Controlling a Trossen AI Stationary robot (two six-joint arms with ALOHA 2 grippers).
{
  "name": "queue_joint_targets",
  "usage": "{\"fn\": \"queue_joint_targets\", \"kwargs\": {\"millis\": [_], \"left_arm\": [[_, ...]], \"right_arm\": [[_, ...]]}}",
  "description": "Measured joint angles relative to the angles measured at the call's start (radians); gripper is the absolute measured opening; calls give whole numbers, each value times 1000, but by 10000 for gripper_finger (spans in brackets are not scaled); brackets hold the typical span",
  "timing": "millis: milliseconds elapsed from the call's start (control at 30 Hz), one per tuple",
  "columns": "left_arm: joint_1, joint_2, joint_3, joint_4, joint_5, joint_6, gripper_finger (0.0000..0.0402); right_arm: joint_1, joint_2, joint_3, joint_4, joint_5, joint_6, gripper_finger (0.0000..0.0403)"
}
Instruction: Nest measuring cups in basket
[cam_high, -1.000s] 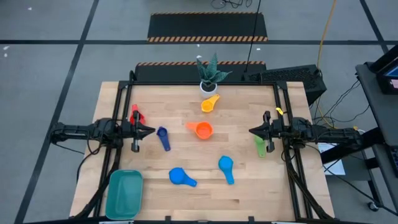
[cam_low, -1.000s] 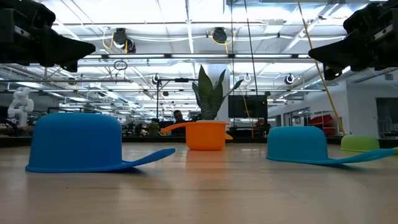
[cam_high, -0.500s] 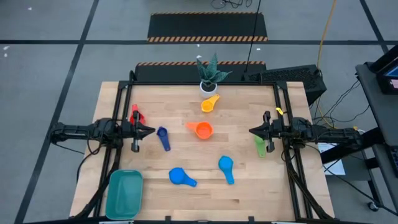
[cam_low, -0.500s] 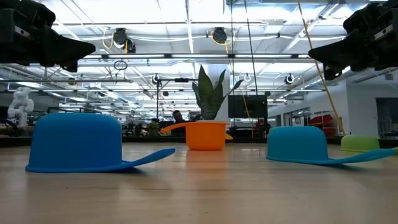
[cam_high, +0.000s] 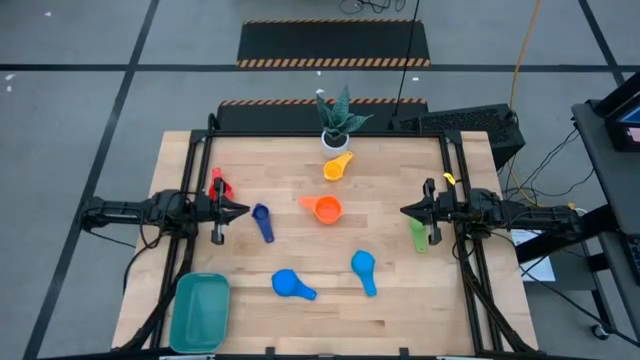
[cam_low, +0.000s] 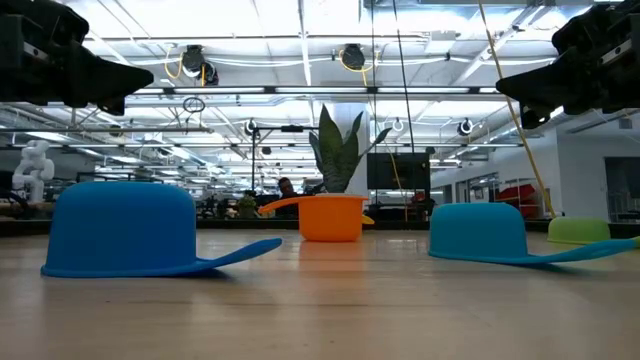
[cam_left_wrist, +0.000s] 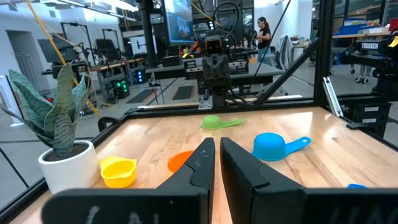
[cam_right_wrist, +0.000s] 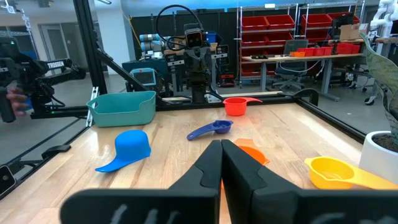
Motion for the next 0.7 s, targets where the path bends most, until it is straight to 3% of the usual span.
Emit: {"fn": "queue_joint_targets", "kwargs": {"millis": [700], "left_arm": [[0,0,0,0,0,-10,31]], "right_arm": [[0,0,0,0,0,0,0]]}}
